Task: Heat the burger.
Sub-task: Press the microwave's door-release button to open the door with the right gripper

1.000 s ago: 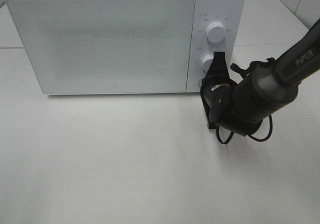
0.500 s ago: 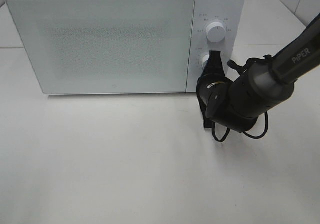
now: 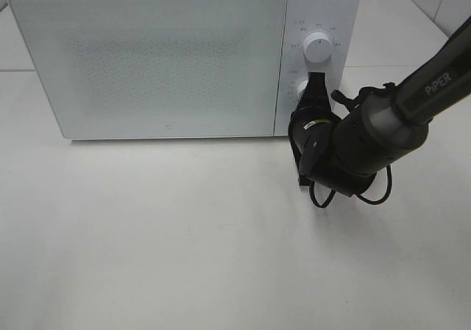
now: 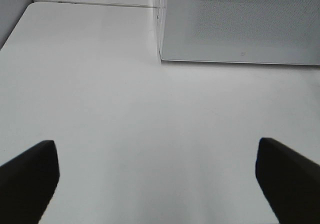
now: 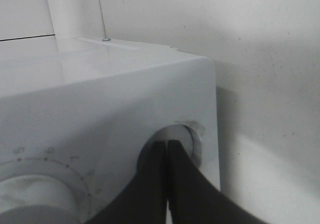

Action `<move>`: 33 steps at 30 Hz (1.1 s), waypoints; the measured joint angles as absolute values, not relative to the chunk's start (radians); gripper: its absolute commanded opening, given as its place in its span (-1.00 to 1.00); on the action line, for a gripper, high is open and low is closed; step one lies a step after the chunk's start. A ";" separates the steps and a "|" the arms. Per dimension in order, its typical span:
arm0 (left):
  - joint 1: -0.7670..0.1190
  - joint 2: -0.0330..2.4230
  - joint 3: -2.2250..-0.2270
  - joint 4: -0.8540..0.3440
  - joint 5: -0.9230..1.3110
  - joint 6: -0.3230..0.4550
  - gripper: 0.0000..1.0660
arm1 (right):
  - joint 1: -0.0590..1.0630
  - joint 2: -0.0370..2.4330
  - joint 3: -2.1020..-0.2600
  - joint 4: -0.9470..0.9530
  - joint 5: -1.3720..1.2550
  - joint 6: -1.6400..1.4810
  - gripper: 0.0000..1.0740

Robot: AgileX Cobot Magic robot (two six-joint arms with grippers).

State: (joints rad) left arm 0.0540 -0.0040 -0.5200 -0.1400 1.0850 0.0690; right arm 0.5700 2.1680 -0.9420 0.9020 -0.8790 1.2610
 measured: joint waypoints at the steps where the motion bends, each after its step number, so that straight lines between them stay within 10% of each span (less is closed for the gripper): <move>1: 0.054 -0.004 -0.520 -0.140 1.085 0.069 0.87 | 0.570 2.168 -0.942 0.902 -0.879 1.261 -1.00; 33: 0.054 -0.004 -0.520 -0.140 1.085 0.069 0.87 | 0.570 2.186 -0.963 0.914 -0.890 1.192 -1.00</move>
